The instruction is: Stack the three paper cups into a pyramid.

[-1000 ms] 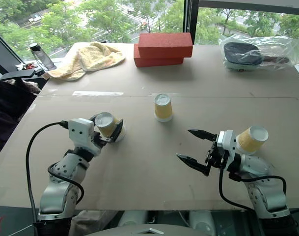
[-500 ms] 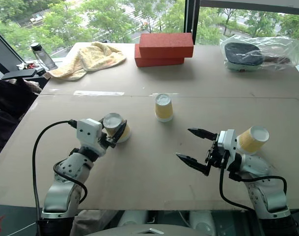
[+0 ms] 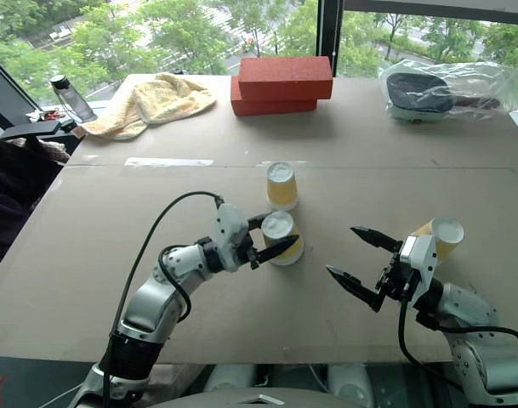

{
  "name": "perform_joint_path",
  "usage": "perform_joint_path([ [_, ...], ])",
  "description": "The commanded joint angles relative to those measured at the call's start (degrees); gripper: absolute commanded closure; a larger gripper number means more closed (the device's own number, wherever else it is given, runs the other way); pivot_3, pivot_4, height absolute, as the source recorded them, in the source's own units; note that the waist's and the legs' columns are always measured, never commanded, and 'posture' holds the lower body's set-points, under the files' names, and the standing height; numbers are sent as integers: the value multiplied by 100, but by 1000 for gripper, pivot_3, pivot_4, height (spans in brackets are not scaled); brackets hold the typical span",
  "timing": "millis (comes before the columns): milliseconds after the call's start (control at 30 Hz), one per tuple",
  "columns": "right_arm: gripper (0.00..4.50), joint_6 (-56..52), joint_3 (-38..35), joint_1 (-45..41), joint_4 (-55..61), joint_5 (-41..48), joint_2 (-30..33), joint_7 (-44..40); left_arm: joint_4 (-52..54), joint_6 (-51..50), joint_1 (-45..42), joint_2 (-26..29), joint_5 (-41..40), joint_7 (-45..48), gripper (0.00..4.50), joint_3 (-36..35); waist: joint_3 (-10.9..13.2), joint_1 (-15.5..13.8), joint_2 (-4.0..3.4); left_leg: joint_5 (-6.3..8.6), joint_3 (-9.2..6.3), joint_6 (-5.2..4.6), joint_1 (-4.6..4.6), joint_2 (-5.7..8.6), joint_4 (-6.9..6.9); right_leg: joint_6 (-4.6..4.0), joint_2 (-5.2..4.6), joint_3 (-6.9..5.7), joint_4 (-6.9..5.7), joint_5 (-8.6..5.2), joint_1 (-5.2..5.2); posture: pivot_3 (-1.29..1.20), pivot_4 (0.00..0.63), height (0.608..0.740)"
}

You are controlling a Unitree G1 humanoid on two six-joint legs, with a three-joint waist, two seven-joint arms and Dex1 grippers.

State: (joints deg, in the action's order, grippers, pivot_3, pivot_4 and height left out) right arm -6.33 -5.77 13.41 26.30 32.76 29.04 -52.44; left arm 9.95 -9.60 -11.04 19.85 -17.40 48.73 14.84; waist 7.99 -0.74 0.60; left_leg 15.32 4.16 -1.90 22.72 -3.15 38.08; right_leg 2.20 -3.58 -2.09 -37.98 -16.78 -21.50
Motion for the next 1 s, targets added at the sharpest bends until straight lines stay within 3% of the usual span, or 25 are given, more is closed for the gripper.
perform_joint_path([
  [33,0,82,-152,49,310,59,5,115,-120,133,-120,-29,61,281,2047,234,-1,-7,-1,0,0,0,0,0,0,0,0,0,0,0,1,0,150,730],
  [167,0,94,-129,115,371,34,-2,202,-247,222,-159,-24,87,388,2047,247,-1,-11,0,0,2,0,0,1,2,0,-3,0,2,0,1,0,150,730],
  [233,0,110,-114,137,367,25,0,213,-236,245,-103,28,49,451,1029,202,-1,-10,-1,0,1,0,1,1,2,0,-3,4,1,0,1,0,150,730],
  [333,0,117,-88,86,314,18,7,198,-156,323,-18,64,36,439,52,109,0,3,0,0,0,0,0,1,2,0,-2,5,1,0,1,0,150,730],
  [500,0,21,1,-301,135,26,-47,250,596,218,259,409,-265,419,52,-325,1,29,1,0,0,0,0,-3,2,0,0,7,0,0,-2,0,150,730],
  [767,0,-818,266,-1537,-413,38,-245,816,2263,-1073,730,1231,-1685,-75,52,-1739,3,-20,-3,-1,0,2,1,-9,1,0,-7,7,-3,0,-5,0,150,730],
  [900,0,-1034,1001,-3018,-1555,-638,-482,799,2202,-1542,1058,1822,-2259,-302,52,-3271,10,131,5,-2,4,3,2,-7,3,0,-7,12,-4,0,-8,0,150,730],
  [1000,0,-920,1353,-4096,-2645,-1140,-848,855,2187,-1690,1326,2077,-2417,-294,52,-3816,18,179,0,-2,3,4,-8,-8,2,-1,4,12,-10,1,-10,0,150,730],
])
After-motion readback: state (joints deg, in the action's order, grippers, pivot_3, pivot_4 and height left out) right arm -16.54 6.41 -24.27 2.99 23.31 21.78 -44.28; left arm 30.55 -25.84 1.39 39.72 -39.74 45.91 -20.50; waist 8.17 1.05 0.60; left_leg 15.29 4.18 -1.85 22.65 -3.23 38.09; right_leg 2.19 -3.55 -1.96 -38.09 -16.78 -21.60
